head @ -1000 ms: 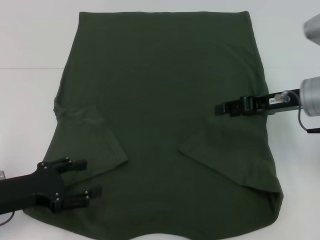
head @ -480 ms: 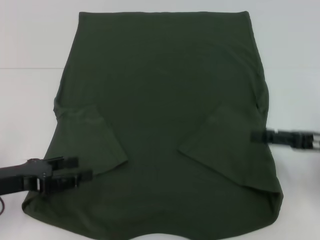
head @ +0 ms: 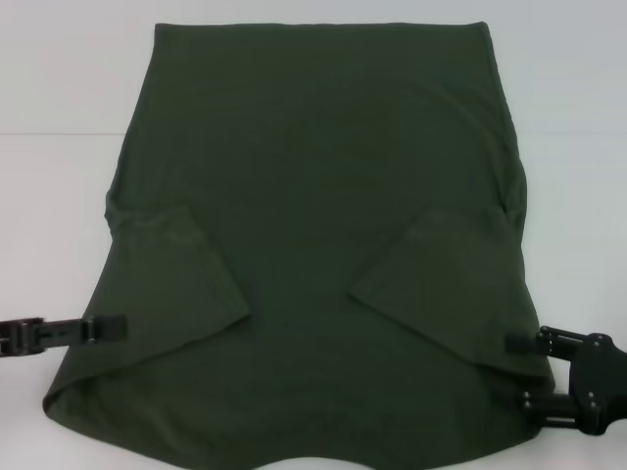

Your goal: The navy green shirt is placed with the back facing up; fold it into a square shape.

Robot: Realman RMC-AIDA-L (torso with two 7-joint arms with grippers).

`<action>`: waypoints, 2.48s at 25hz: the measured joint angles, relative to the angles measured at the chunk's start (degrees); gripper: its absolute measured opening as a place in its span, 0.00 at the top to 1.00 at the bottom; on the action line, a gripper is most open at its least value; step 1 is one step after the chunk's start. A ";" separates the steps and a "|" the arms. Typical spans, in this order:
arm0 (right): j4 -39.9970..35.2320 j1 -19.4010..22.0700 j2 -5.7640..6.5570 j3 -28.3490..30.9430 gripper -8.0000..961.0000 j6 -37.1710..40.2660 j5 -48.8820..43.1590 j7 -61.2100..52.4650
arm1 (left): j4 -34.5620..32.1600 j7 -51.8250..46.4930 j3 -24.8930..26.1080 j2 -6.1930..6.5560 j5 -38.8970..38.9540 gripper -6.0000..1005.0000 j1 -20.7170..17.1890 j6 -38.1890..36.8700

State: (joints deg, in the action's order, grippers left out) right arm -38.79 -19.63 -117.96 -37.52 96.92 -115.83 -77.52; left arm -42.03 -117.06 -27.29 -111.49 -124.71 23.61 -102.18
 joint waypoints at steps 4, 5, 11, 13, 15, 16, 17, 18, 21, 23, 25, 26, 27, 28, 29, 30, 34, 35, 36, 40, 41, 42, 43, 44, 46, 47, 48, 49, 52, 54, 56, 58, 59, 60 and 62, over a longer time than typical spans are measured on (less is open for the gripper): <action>0.25 0.49 -0.13 0.02 0.09 -0.11 -1.42 3.78 | -3.59 -9.85 0.10 0.94 -4.84 0.18 0.19 -0.51; 0.27 0.53 -0.15 0.01 0.09 -0.13 -1.78 4.60 | -4.52 -11.92 0.08 0.99 -6.27 0.18 0.31 -0.56; 0.97 0.68 -0.91 0.28 0.09 -0.47 -3.24 11.03 | -7.05 -22.74 -0.16 1.33 -16.28 0.17 2.59 1.04; 0.97 0.69 -1.21 0.29 0.09 -0.48 -3.26 11.93 | -6.96 -23.39 -0.29 1.34 -17.05 0.17 2.93 1.52; 0.98 0.70 -1.38 0.12 0.09 -0.48 -3.27 12.12 | -6.58 -24.44 -1.00 0.95 -20.24 0.17 3.86 3.75; 0.99 0.70 -1.39 0.02 0.09 -0.48 -3.27 12.14 | -6.13 -24.75 -1.24 0.79 -21.52 0.17 4.28 4.73; 0.99 0.71 -1.40 -0.03 0.09 -0.48 -3.32 12.15 | -5.61 -24.88 -1.29 0.73 -22.15 0.17 4.54 5.34; 0.99 0.72 -1.40 -0.04 0.09 -0.48 -3.42 12.18 | -4.85 -25.01 -1.34 0.68 -22.97 0.17 4.93 6.16; 1.00 0.76 -1.42 -0.06 0.09 -0.48 -3.78 12.39 | -3.68 -25.13 -1.40 0.71 -24.45 0.17 5.51 7.57; 1.04 0.86 -1.46 -0.07 0.09 -0.48 -3.80 12.76 | -3.66 -25.17 -1.40 0.73 -25.28 0.17 5.53 8.17; 1.08 0.88 -1.47 -0.06 0.09 -0.48 -3.80 12.96 | -3.66 -25.20 -1.17 0.78 -25.62 0.17 5.55 8.55; 1.09 0.87 -1.48 -0.06 0.09 -0.48 -3.80 13.01 | -3.66 -25.21 -1.08 0.81 -25.68 0.17 5.55 8.67; 1.09 0.85 -1.48 -0.06 0.09 -0.48 -3.80 13.01 | -3.66 -25.22 -1.01 0.84 -25.72 0.17 5.56 8.82; 1.09 0.78 -1.48 -0.07 0.09 -0.47 -3.80 13.02 | -3.66 -25.23 -1.02 0.85 -25.75 0.17 5.56 8.89; 1.09 0.72 -1.48 -0.08 0.09 -0.47 -3.80 13.02 | -3.66 -25.23 -1.07 0.84 -25.78 0.18 5.58 8.92; 1.09 0.67 -1.48 -0.08 0.09 -0.47 -3.80 13.03 | -3.64 -25.24 -1.14 0.79 -25.82 0.17 5.61 8.93; 1.09 0.39 -1.48 -0.10 0.09 -0.46 -3.80 13.04 | -2.92 -25.26 -1.29 0.64 -25.89 0.17 5.90 9.21; 1.09 0.36 -1.48 -0.10 0.09 -0.45 -3.79 13.05 | -2.65 -25.26 -1.30 0.64 -25.93 0.17 5.96 9.34; 1.09 0.34 -1.48 -0.10 0.09 -0.45 -3.79 13.06 | -2.16 -25.27 -1.30 0.66 -26.00 0.17 6.05 9.60; 1.08 0.31 -1.52 -0.10 0.09 -0.43 -3.79 13.08 | -0.86 -25.27 -1.30 0.86 -26.07 0.18 6.19 10.38; 1.08 0.30 -1.54 -0.10 0.09 -0.42 -3.79 13.08 | -0.82 -25.22 -1.29 0.85 -26.07 0.18 6.19 10.49; 1.08 0.30 -1.56 -0.10 0.09 -0.42 -3.79 13.09 | -0.82 -25.17 -1.29 0.83 -26.08 0.18 6.19 10.55; 1.08 0.29 -1.56 -0.10 0.09 -0.42 -3.79 13.09 | -0.81 -25.12 -1.28 0.81 -26.08 0.18 6.19 10.62; 1.08 0.27 -1.57 -0.10 0.10 -0.42 -3.79 13.09 | -0.80 -25.07 -1.28 0.79 -26.09 0.18 6.20 10.69; 1.08 0.22 -1.57 -0.10 0.10 -0.41 -3.79 13.09 | -0.79 -24.99 -1.27 0.71 -26.10 0.18 6.26 10.76; 1.08 0.21 -1.57 -0.10 0.10 -0.42 -3.79 13.09 | -0.77 -24.96 -1.27 0.68 -26.10 0.18 6.29 10.77; 1.08 0.20 -1.57 -0.10 0.10 -0.41 -3.79 13.08 | -0.75 -24.95 -1.27 0.65 -26.10 0.18 6.31 10.77; 1.08 0.20 -1.57 -0.10 0.10 -0.41 -3.79 13.07 | -0.72 -24.93 -1.27 0.60 -26.10 0.18 6.37 10.77; 1.08 0.20 -1.57 -0.05 0.10 -0.41 -3.79 13.07 | -0.70 -24.93 -1.27 0.47 -26.10 0.18 6.45 10.49; 1.08 0.20 -1.57 0.04 0.10 -0.41 -3.79 13.06 | -0.56 -24.95 -1.26 0.37 -25.95 0.18 6.56 10.30; 1.08 0.20 -1.57 0.05 0.10 -0.41 -3.79 13.05 | -0.06 -24.93 -1.27 0.20 -25.81 0.19 6.77 10.26; 1.08 0.18 -1.57 0.02 0.10 -0.41 -3.79 13.01 | 0.56 -24.83 -1.27 -0.01 -25.76 0.19 7.09 10.33; 1.08 0.17 -1.57 0.00 0.10 -0.41 -3.79 12.96 | 0.72 -24.76 -1.26 -0.21 -25.74 0.19 7.29 10.38; 1.08 0.16 -1.56 -0.02 0.10 -0.41 -3.79 12.89 | 0.82 -24.71 -1.27 -0.52 -25.73 0.19 7.56 10.41; 1.08 0.15 -1.57 -0.06 0.10 -0.41 -3.79 12.76 | 0.72 -24.63 -1.32 -1.00 -25.72 0.19 7.89 10.42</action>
State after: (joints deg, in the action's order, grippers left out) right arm -37.71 -19.48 -119.53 -37.57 96.51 -119.62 -64.75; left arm -41.30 -141.69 -28.61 -112.49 -150.44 31.50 -91.76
